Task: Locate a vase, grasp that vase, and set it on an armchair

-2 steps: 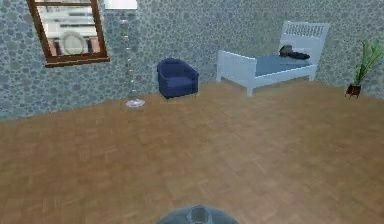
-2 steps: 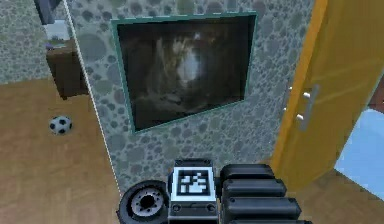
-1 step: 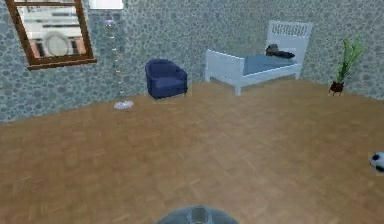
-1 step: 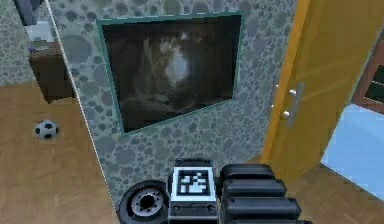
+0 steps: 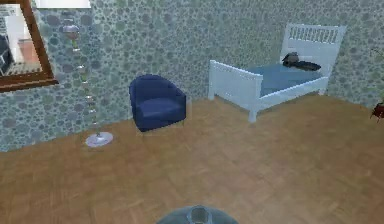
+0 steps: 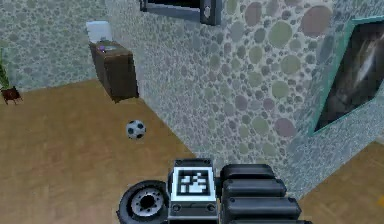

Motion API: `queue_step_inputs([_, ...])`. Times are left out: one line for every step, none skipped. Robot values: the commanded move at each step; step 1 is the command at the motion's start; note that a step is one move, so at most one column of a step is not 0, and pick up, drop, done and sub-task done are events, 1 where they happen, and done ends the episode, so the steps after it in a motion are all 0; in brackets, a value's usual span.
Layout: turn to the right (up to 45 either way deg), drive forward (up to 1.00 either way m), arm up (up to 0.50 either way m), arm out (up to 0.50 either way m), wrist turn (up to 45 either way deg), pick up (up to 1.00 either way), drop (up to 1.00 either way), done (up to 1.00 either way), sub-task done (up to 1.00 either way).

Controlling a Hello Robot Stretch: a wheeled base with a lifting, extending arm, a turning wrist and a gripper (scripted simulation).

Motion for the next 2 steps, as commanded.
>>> queue_step_inputs([0.0,1.00,0.00,0.00,0.0,0.00,0.00,0.00,0.00])
queue_step_inputs([0.0,0.75,0.00,0.00,0.0,0.00,0.00,0.00,0.00])
